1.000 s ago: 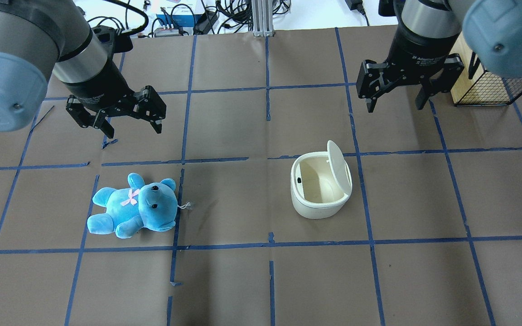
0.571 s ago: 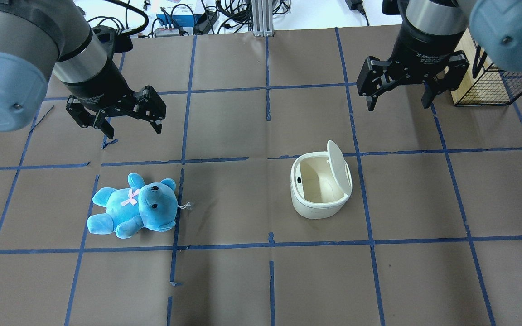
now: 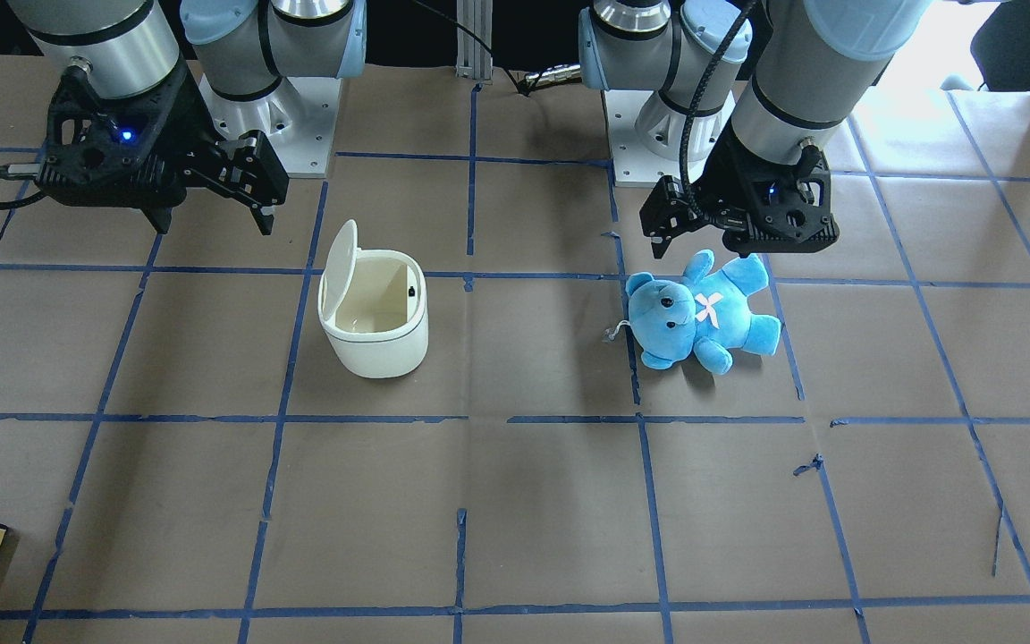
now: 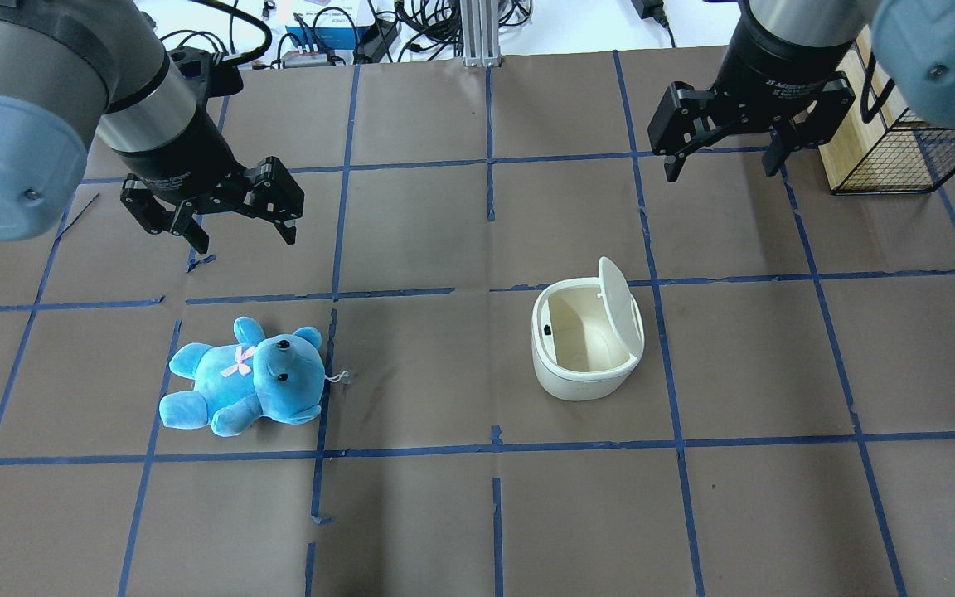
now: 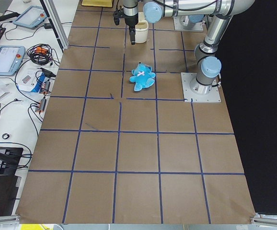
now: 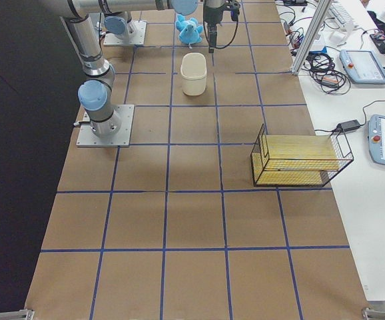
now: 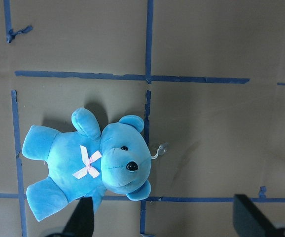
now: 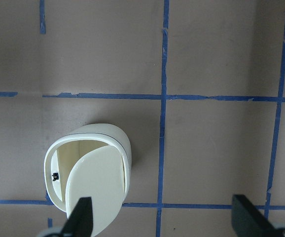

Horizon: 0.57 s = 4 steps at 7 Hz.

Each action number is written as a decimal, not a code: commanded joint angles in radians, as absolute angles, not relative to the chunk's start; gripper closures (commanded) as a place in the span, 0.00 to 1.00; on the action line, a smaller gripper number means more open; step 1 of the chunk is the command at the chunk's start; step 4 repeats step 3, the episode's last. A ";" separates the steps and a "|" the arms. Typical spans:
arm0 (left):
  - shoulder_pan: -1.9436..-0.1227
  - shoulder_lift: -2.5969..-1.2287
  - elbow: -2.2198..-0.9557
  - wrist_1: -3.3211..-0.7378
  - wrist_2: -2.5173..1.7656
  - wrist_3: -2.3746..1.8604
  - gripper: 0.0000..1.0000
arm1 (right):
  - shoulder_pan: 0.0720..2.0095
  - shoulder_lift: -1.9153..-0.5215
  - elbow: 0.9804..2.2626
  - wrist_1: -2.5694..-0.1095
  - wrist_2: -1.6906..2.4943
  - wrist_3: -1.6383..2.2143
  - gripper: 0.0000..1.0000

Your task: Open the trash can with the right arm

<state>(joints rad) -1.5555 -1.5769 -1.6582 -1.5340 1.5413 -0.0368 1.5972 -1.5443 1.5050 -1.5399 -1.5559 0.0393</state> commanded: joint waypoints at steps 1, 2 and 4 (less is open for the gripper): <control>-1.555 -1.577 -1.658 -1.534 1.540 -0.037 0.00 | 1.598 -1.545 1.506 -1.539 -1.555 0.054 0.00; -1.555 -1.577 -1.658 -1.534 1.542 -0.037 0.00 | 1.595 -1.545 1.506 -1.540 -1.560 0.054 0.00; -1.555 -1.577 -1.658 -1.534 1.542 -0.037 0.00 | 1.598 -1.545 1.506 -1.540 -1.560 0.055 0.00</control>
